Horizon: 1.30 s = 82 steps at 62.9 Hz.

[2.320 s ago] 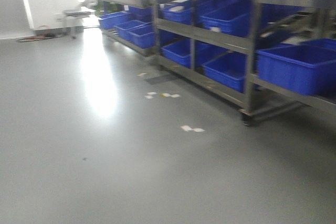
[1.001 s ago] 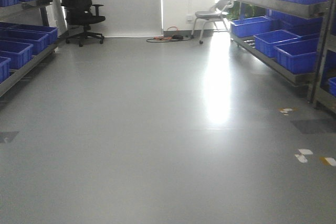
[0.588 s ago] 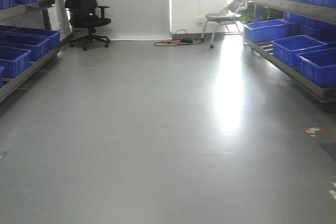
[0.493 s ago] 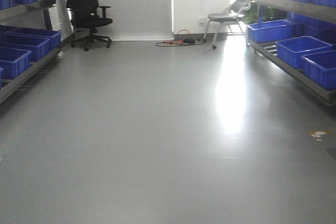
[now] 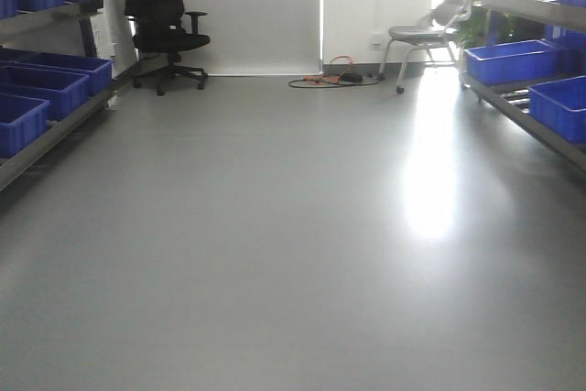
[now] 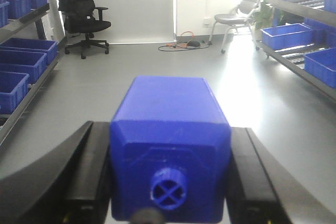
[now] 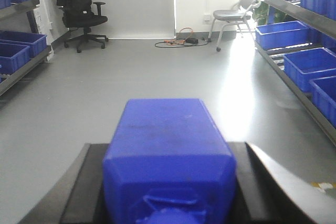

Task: Pick and sort blue part to right shelf
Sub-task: 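Turn and drive the base up to the shelf of blue bins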

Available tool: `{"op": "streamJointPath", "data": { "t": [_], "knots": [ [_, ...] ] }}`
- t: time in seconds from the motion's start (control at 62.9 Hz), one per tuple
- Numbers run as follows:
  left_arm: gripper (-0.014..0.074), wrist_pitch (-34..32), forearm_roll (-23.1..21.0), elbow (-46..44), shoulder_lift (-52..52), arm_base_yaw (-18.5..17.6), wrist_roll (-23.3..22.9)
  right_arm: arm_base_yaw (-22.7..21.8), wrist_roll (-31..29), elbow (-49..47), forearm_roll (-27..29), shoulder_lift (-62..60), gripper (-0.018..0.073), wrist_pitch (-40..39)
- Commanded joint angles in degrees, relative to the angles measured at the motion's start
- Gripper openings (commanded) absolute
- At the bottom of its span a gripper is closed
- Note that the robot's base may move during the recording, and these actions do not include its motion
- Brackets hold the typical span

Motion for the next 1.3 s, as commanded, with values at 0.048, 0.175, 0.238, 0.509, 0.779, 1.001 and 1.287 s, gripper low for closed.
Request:
{"op": "streamJointPath", "data": {
  "t": [0.048, 0.175, 0.238, 0.509, 0.779, 1.001, 1.287],
  "knots": [
    [0.0354, -5.4, -0.3, -1.9, 0.5, 0.0, -0.3, -0.2, -0.1, -1.7, 0.0, 0.4, 0.0426, -5.2],
    [0.0354, -5.4, -0.3, -1.9, 0.5, 0.0, -0.3, -0.2, -0.1, -1.7, 0.0, 0.4, 0.0426, -5.2],
    [0.0354, -5.4, -0.3, -1.9, 0.5, 0.0, -0.3, -0.2, -0.1, -1.7, 0.0, 0.4, 0.0426, -5.2],
    [0.0354, -5.4, -0.3, -1.9, 0.5, 0.0, -0.3, -0.2, -0.1, -1.7, 0.0, 0.4, 0.0426, -5.2],
    [0.0354, -5.4, -0.3, -1.9, 0.5, 0.0, -0.3, -0.2, -0.1, -1.7, 0.0, 0.4, 0.0426, -5.2],
    [0.0354, -5.4, -0.3, -1.8, 0.5, 0.0, -0.3, -0.2, -0.1, -1.7, 0.0, 0.4, 0.0426, -5.2],
    [0.0354, -5.3, -0.3, -1.7, 0.5, 0.0, -0.3, -0.2, -0.1, -1.7, 0.0, 0.4, 0.0426, -5.2]
  ]
}}
